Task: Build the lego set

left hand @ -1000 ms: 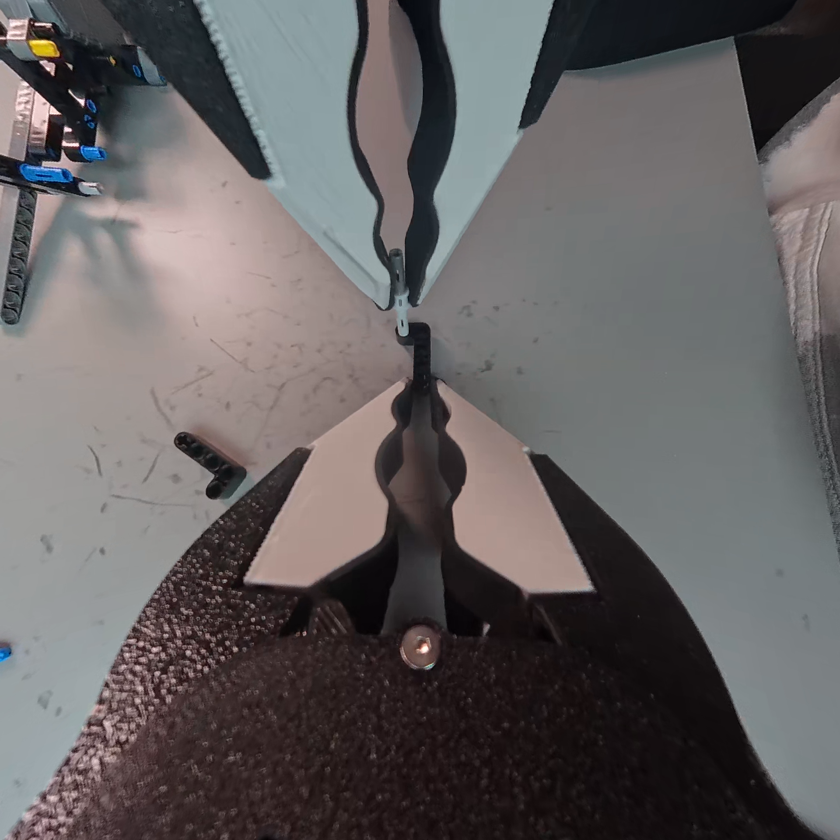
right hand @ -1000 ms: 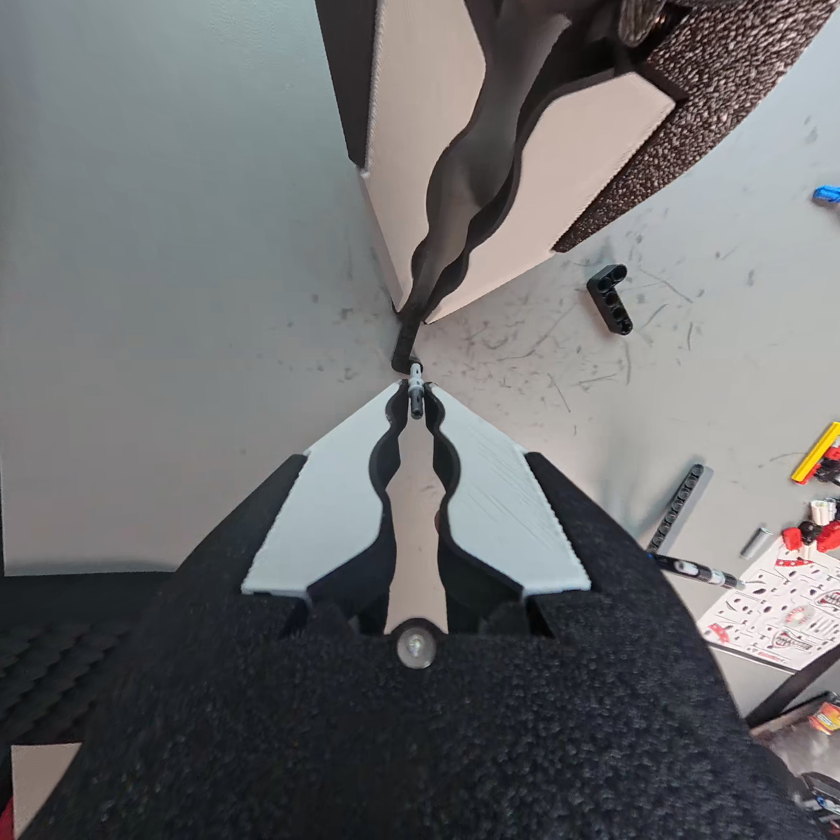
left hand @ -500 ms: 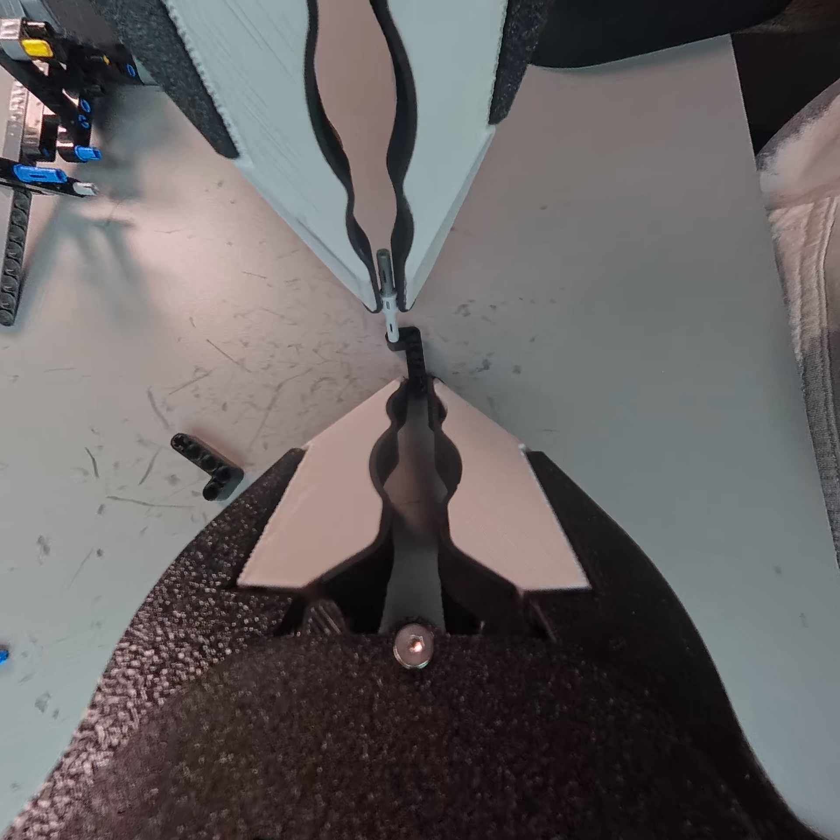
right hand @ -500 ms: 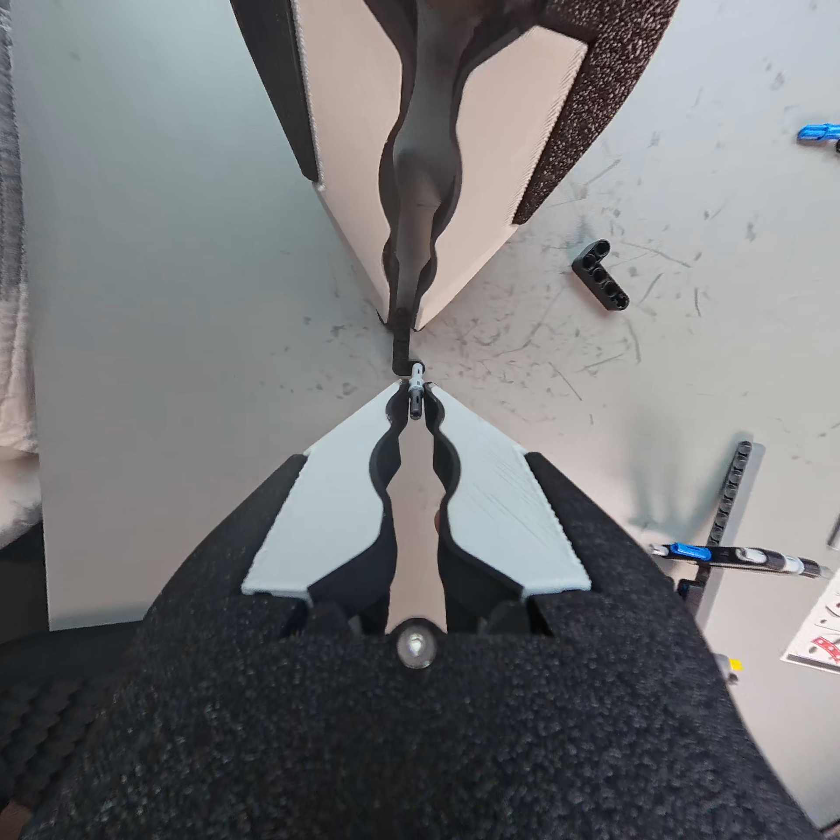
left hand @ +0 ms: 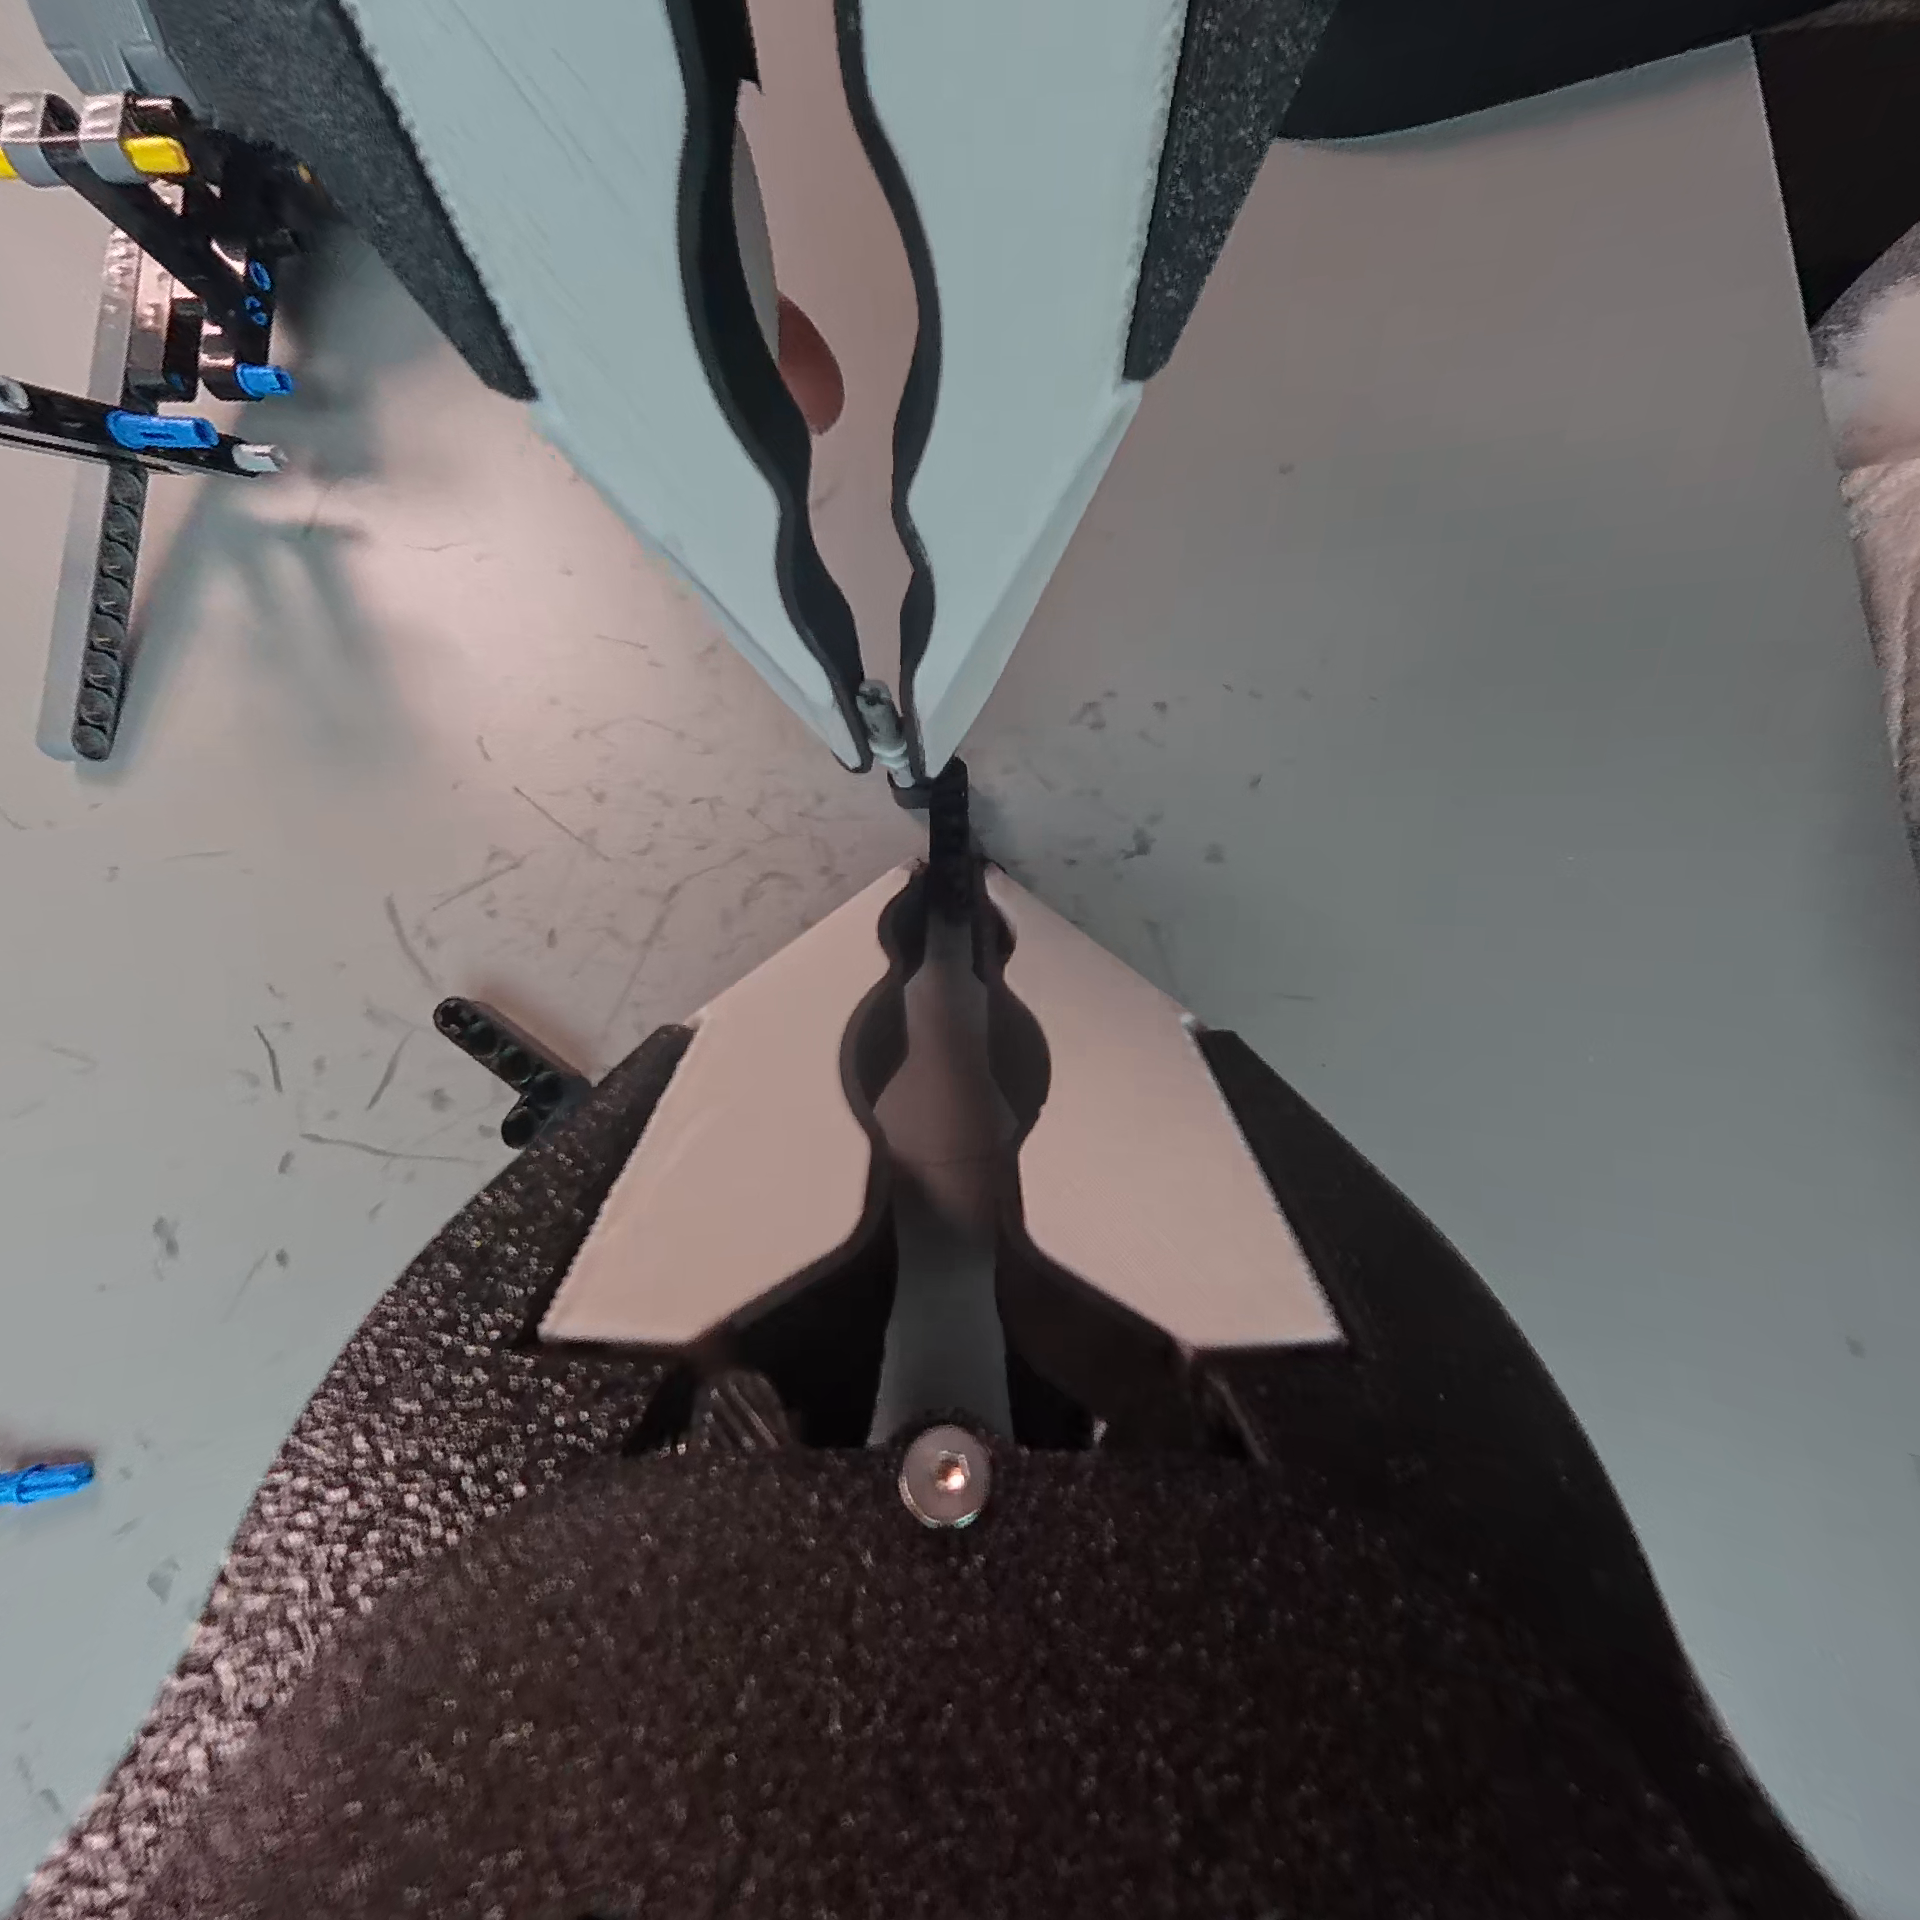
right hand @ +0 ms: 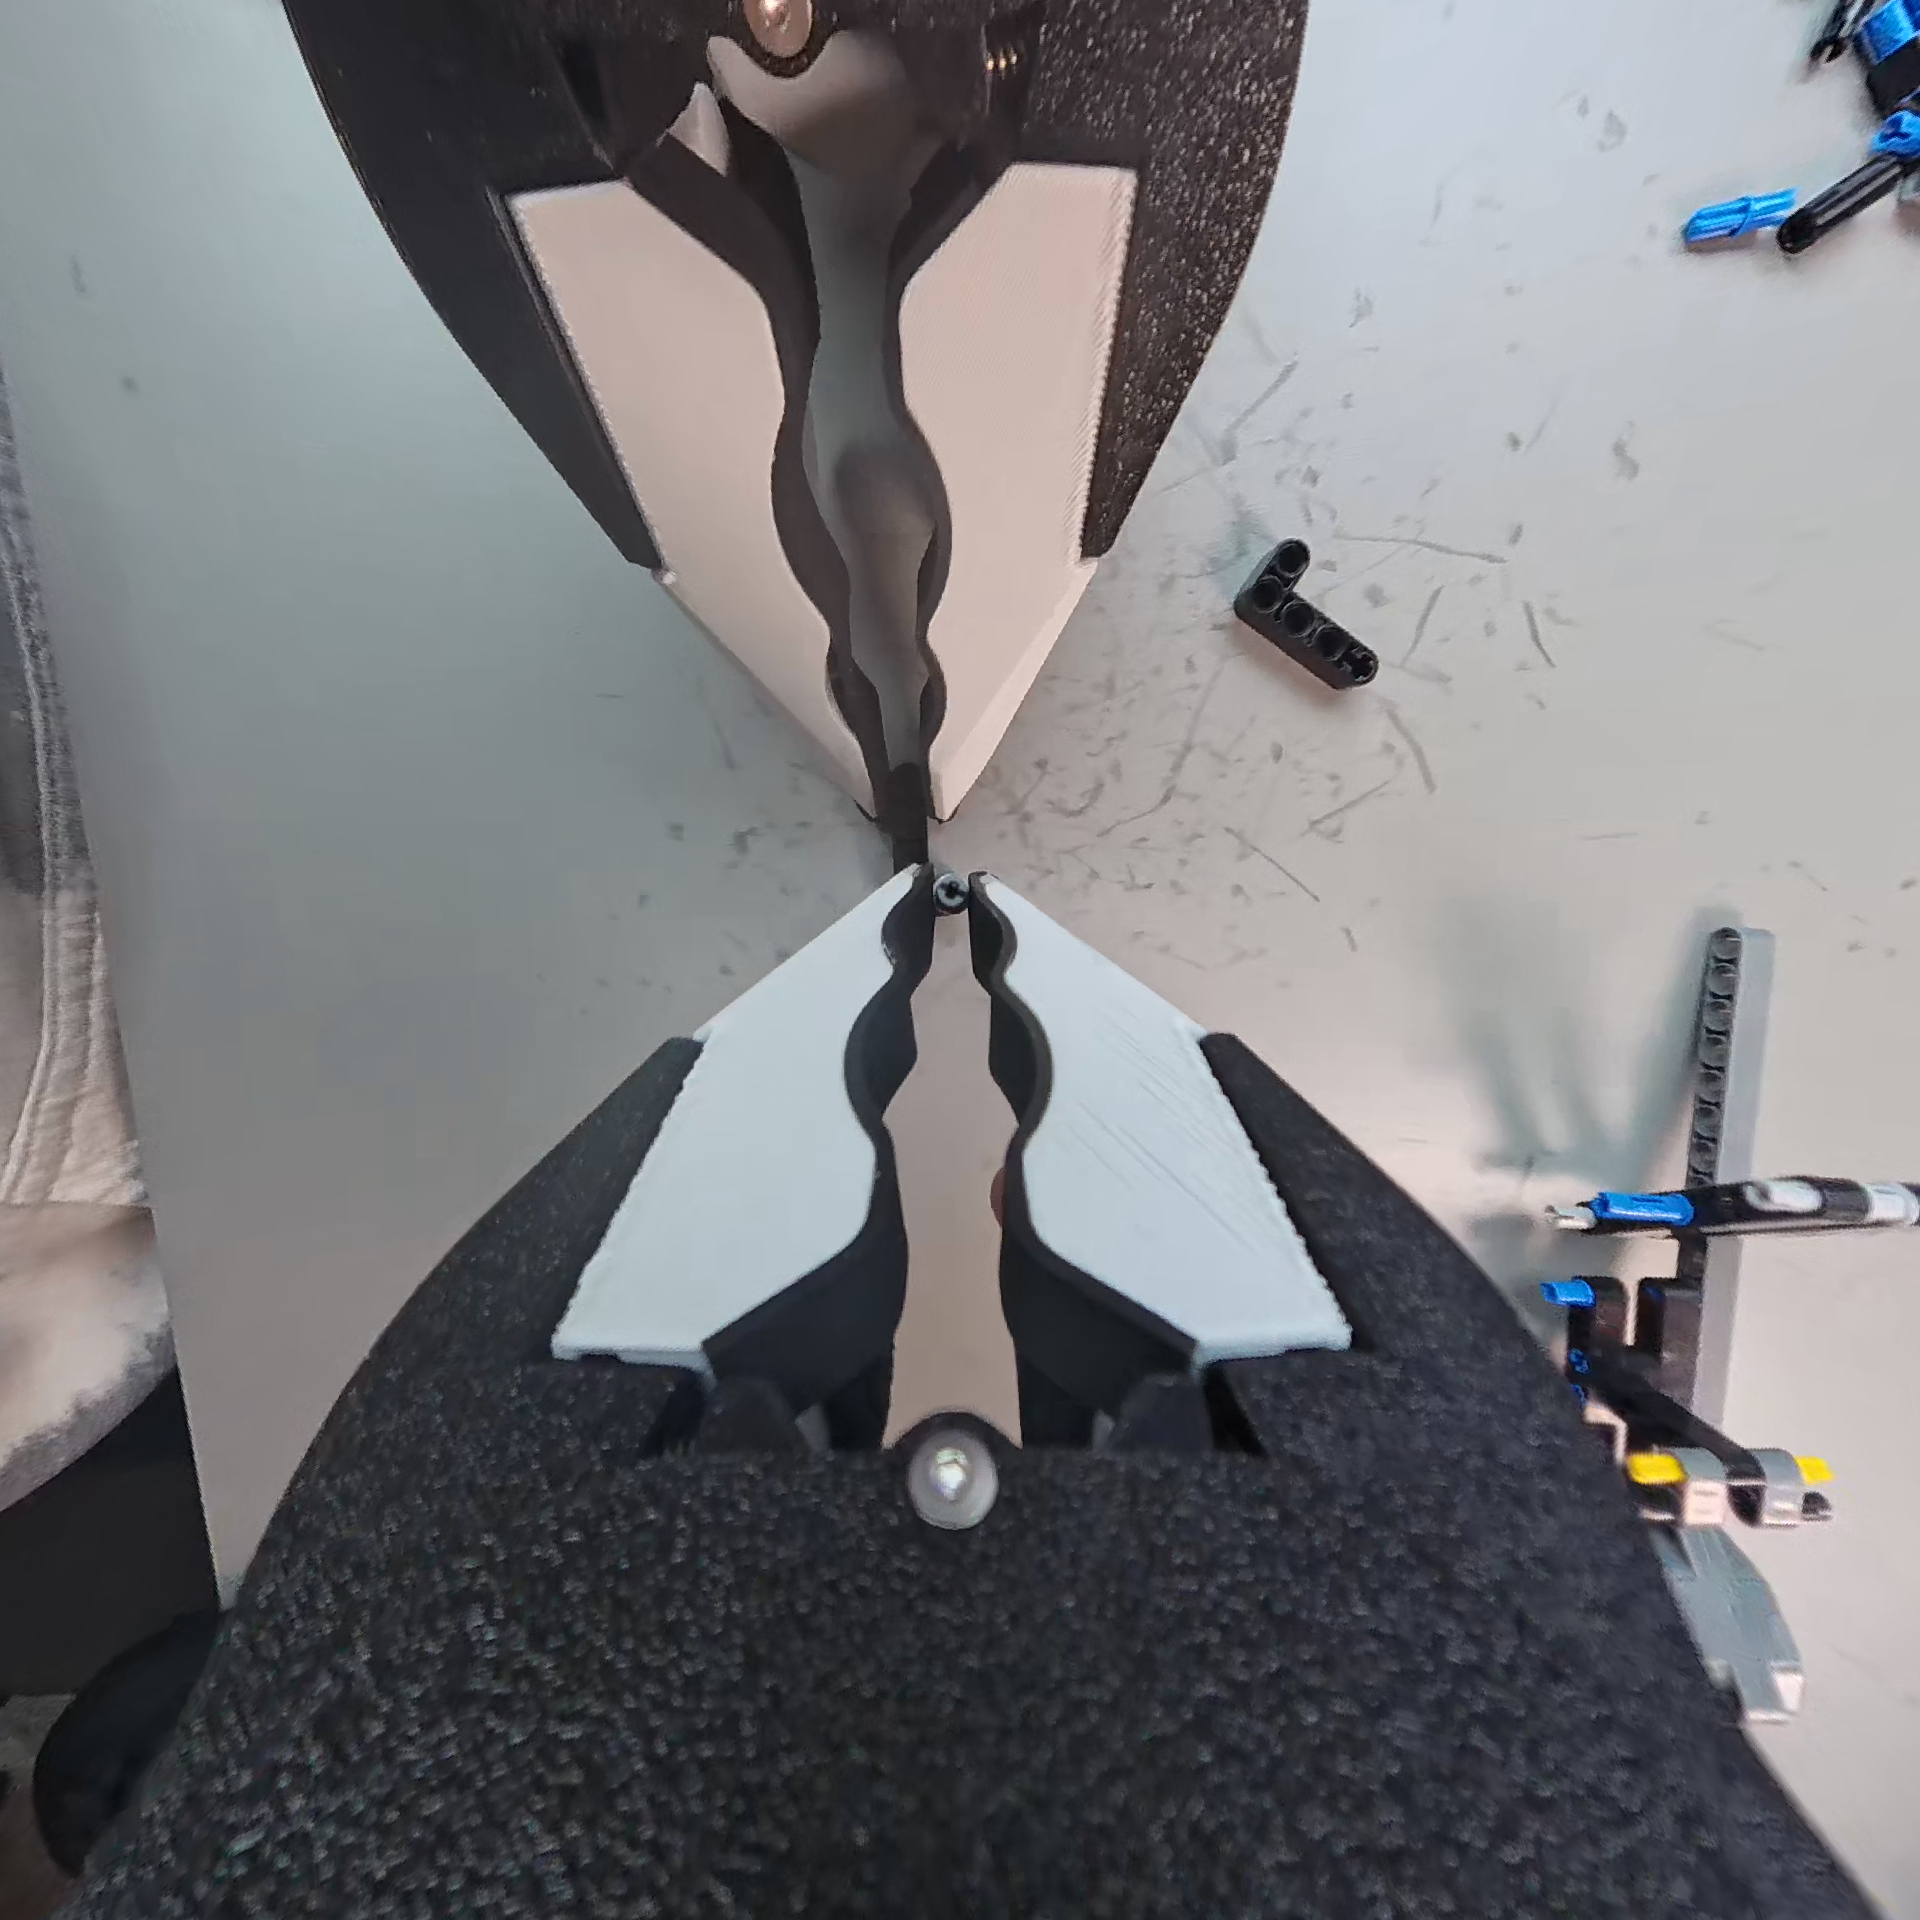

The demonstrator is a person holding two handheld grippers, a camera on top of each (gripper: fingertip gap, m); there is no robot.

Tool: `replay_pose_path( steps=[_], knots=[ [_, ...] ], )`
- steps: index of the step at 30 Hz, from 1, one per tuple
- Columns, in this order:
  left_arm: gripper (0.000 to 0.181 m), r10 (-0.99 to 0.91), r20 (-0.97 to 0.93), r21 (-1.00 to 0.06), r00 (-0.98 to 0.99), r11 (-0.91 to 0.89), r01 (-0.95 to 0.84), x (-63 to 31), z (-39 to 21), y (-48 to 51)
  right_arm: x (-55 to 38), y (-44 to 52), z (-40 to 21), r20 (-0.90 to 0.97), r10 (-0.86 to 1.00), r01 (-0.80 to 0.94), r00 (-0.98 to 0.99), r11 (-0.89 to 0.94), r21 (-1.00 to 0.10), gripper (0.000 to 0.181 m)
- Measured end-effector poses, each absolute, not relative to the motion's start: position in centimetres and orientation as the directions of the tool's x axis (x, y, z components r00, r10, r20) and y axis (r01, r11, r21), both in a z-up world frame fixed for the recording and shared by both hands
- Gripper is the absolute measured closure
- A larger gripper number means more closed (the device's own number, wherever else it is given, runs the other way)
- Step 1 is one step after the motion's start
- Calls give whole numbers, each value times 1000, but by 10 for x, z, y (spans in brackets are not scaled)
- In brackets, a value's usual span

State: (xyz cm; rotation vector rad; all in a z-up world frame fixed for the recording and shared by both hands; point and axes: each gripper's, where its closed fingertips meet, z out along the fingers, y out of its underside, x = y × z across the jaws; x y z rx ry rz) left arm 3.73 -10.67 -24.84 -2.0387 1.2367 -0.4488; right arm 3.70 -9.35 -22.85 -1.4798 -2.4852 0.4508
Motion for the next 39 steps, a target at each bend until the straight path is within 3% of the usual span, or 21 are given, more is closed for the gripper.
replay_pose_path(
  steps=[7,12,23,34,39],
  knots=[
    [171,-868,-58,-711,494,-311,-631,37,-248,-107,38,-94,-229,17,894,808,-447,412,-421,175],
    [171,-868,-43,-714,495,-320,-623,37,-248,-107,36,-93,-228,-1,930,785,-368,310,-537,176],
    [172,-830,29,-710,558,-410,-572,38,-248,-106,39,-91,-227,-103,965,759,-243,123,-639,176],
    [171,-795,47,-693,605,-462,-553,39,-248,-106,41,-90,-226,10,985,684,-174,128,-718,176],
    [171,-791,38,-688,611,-464,-558,40,-248,-107,38,-89,-231,49,982,696,-182,164,-699,176]
  ],
)
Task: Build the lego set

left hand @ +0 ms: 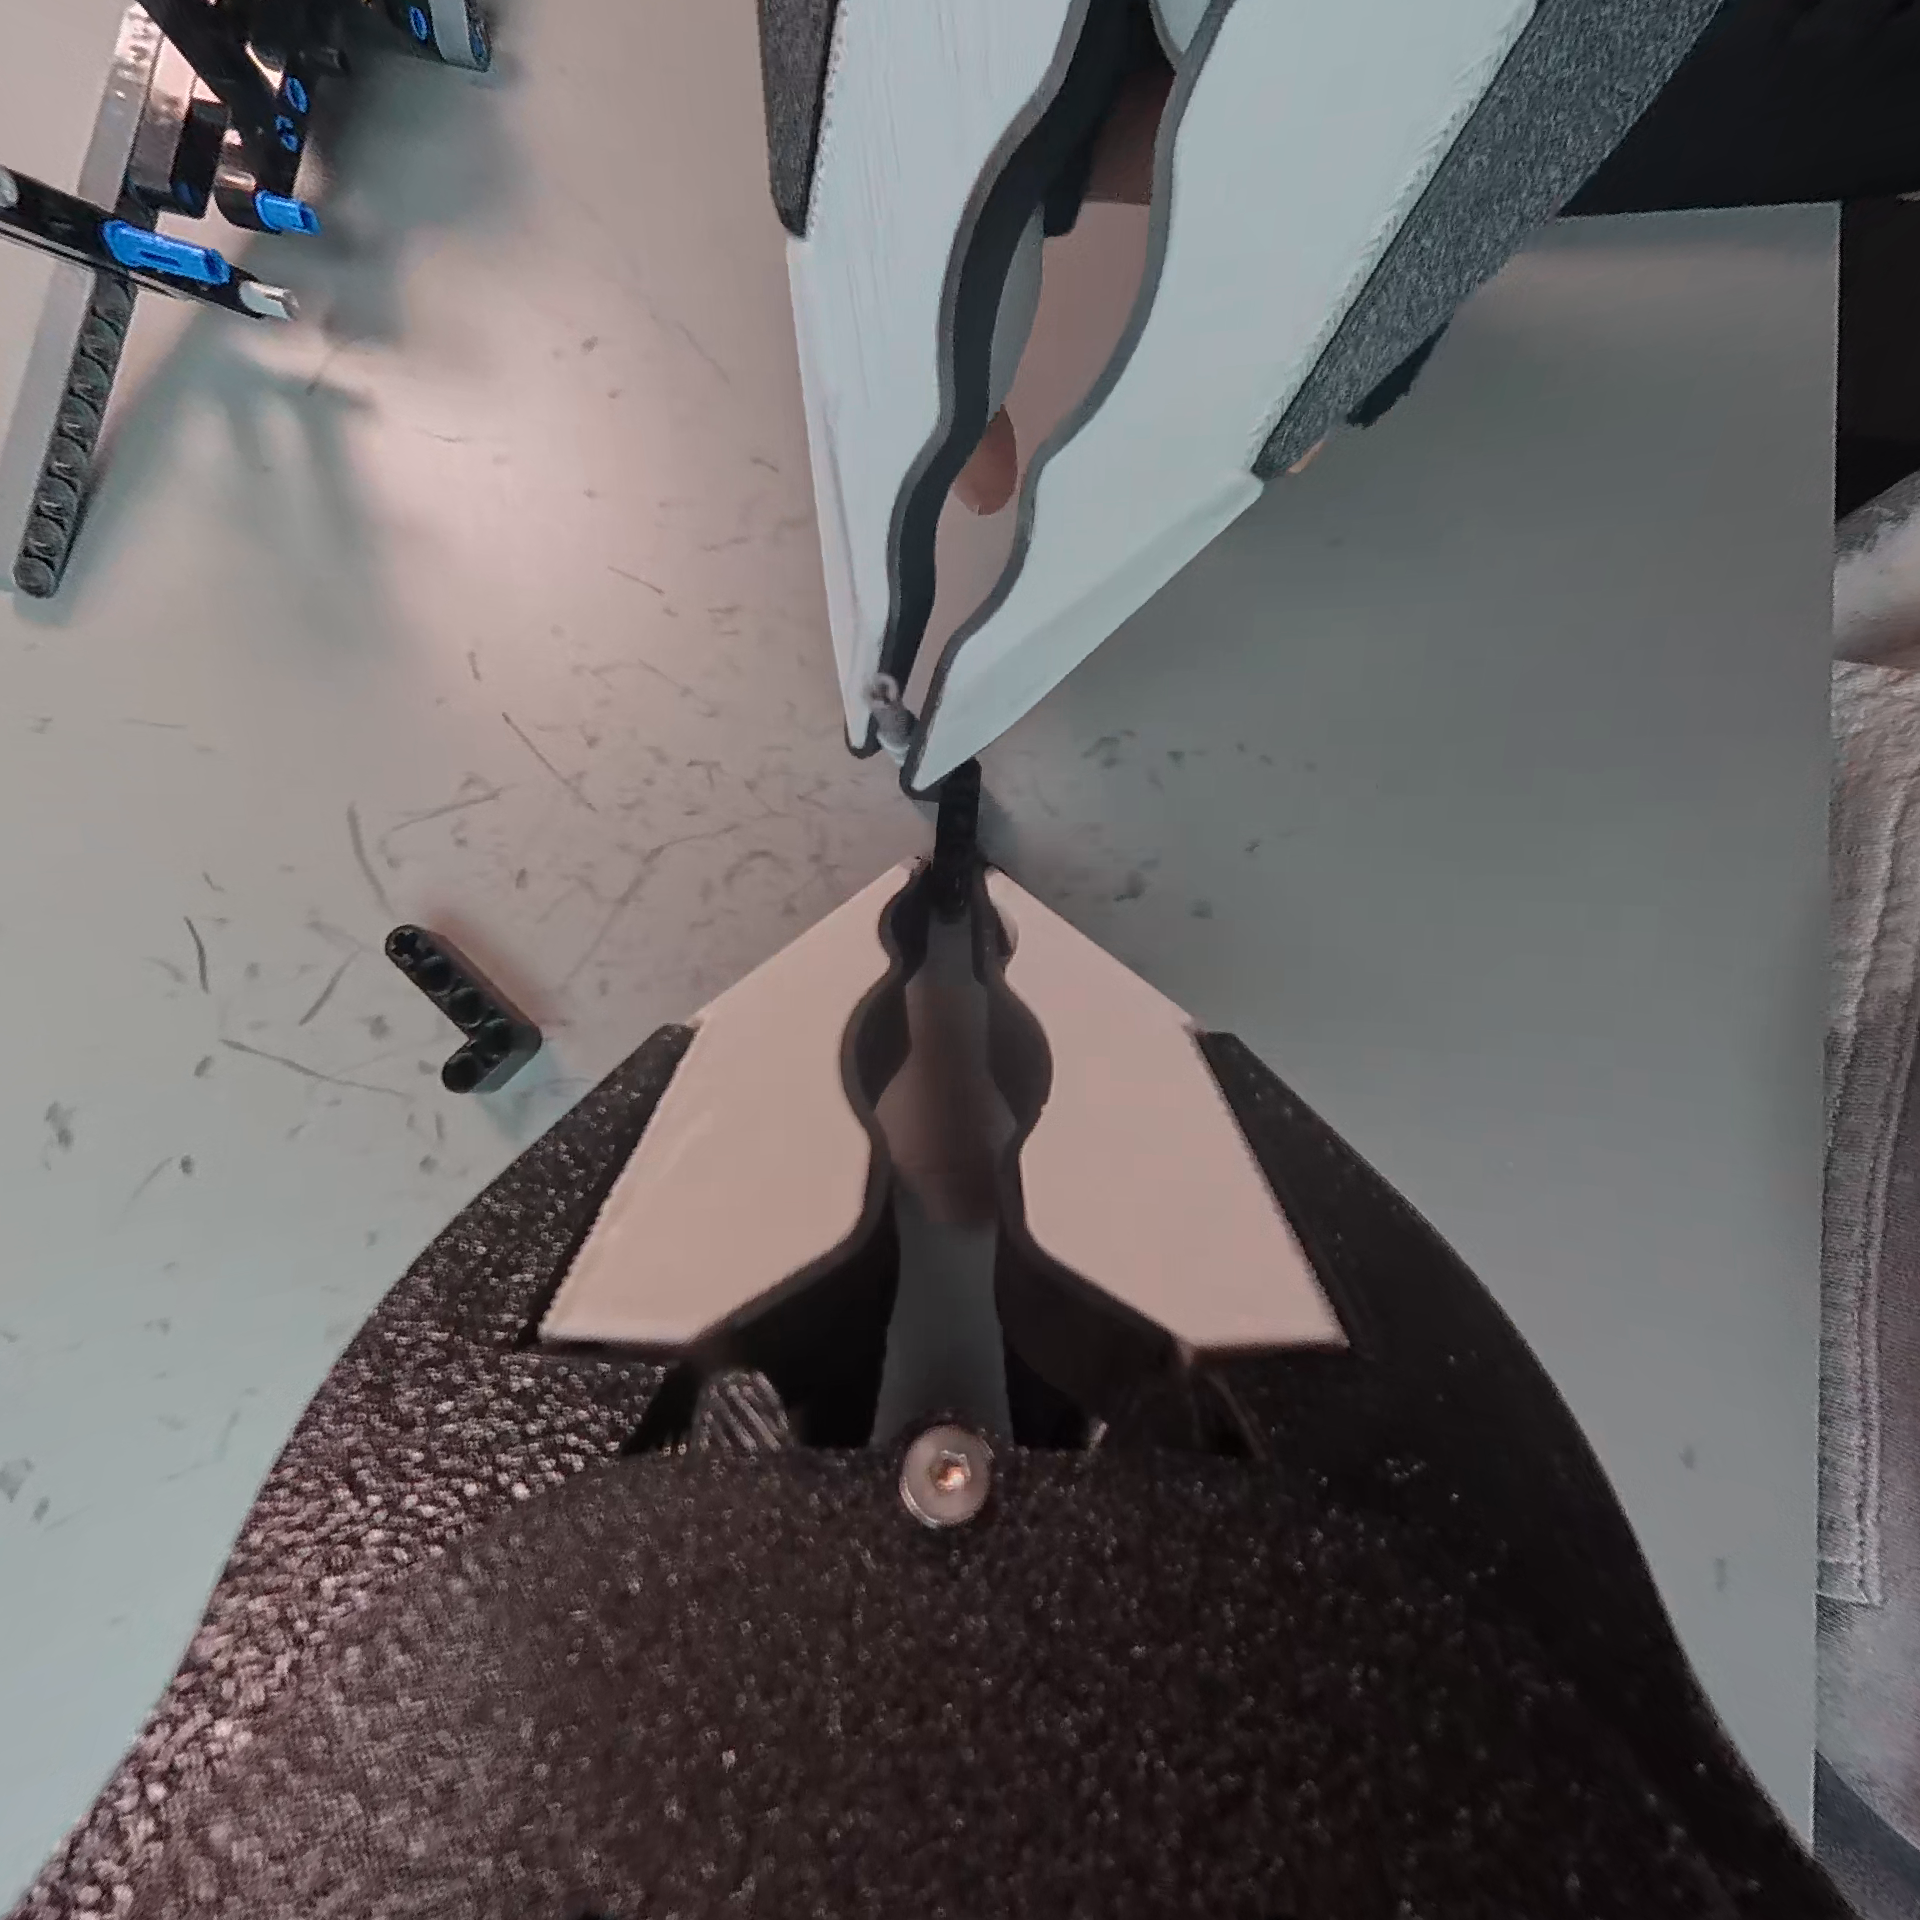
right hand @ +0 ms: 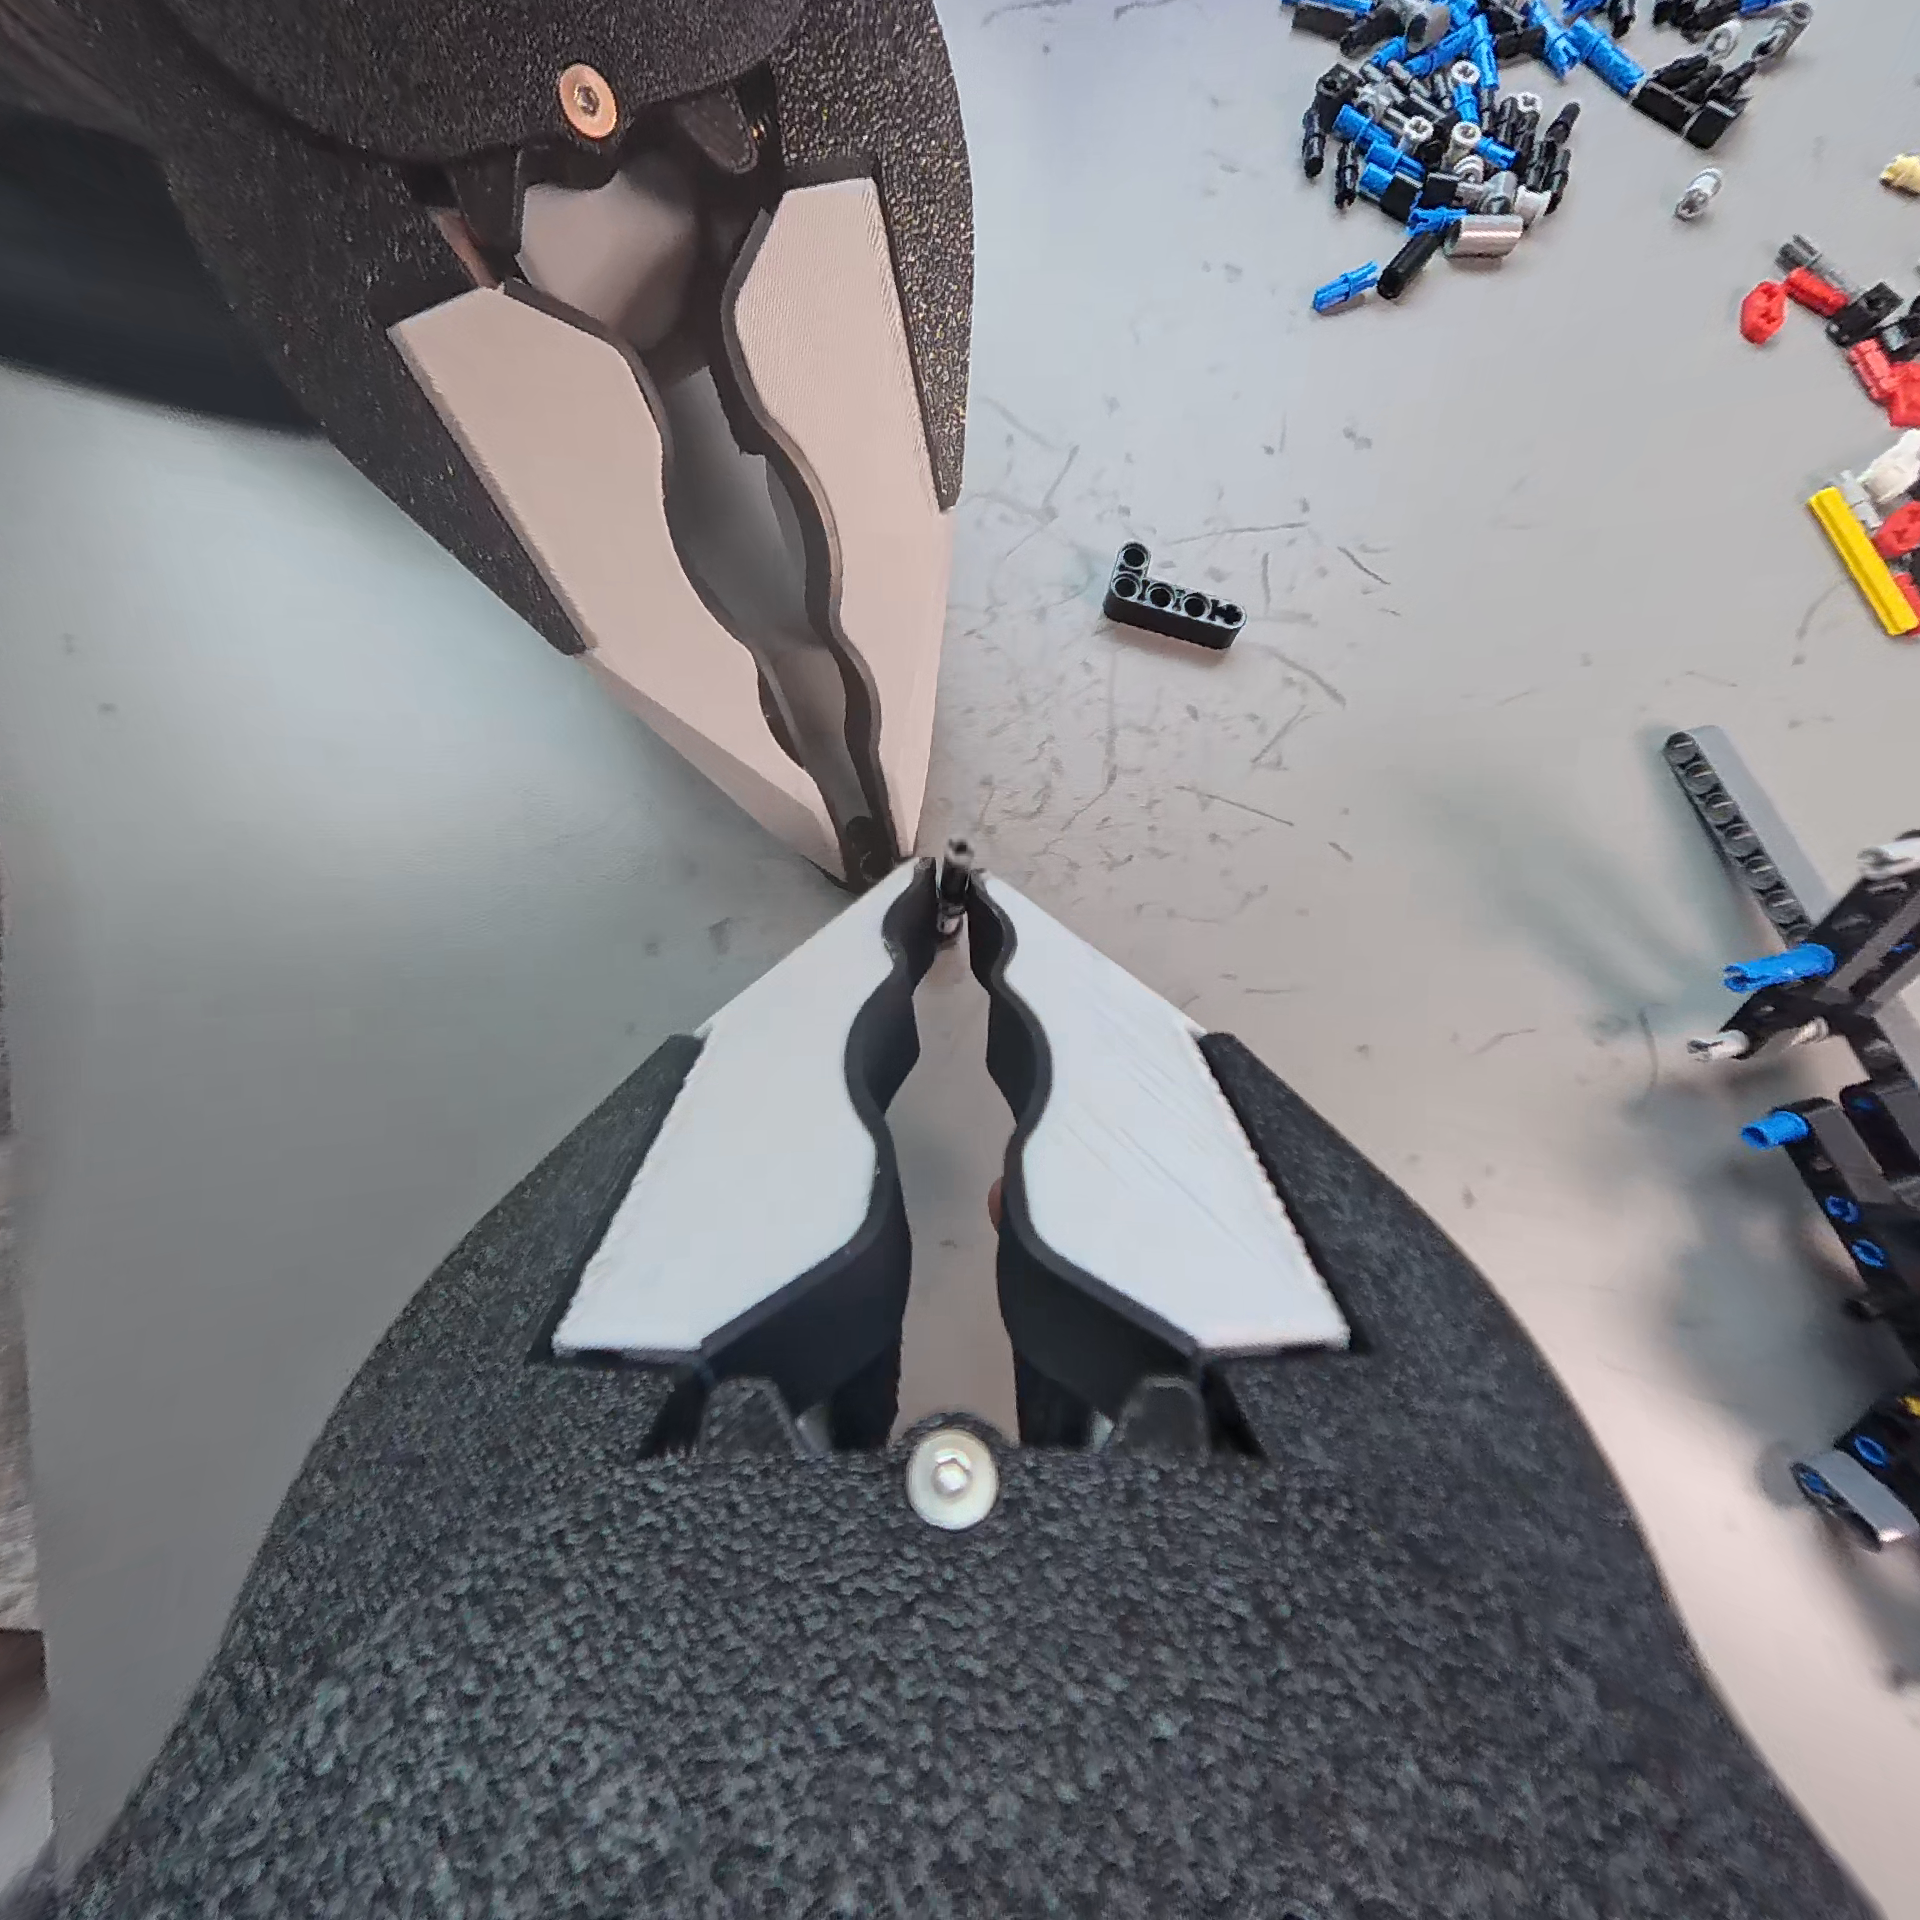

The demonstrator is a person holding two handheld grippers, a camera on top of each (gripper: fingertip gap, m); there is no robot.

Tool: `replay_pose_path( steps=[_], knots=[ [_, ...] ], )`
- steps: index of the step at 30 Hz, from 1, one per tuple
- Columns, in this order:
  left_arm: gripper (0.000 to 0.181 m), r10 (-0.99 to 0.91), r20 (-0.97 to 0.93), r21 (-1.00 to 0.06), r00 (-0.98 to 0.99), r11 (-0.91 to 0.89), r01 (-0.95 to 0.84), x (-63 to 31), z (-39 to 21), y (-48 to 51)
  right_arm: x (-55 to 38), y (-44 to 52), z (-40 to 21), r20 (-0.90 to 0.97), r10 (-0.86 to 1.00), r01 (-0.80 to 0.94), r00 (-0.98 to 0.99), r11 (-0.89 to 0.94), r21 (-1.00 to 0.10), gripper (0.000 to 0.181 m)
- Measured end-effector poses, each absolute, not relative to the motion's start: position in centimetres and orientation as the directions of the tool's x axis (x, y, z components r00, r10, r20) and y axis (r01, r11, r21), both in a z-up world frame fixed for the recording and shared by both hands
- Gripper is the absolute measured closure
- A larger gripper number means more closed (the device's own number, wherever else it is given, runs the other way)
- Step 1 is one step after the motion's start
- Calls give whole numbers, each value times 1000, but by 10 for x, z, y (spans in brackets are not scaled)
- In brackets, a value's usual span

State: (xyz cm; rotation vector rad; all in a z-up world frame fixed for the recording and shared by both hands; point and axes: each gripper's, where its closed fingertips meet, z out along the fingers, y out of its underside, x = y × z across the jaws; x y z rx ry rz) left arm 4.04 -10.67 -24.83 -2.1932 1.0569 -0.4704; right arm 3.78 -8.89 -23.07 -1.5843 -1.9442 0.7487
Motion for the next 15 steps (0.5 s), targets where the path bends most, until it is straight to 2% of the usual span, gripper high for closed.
replay_pose_path(
  steps=[6,15],
  knots=[
    [171,-785,55,-693,618,-475,-542,41,-248,-107,41,-90,-233,13,986,699,-164,126,-704,176],
    [171,-813,7,-701,582,-419,-578,41,-248,-106,41,-90,-235,3,977,728,-213,161,-666,175]
  ],
)
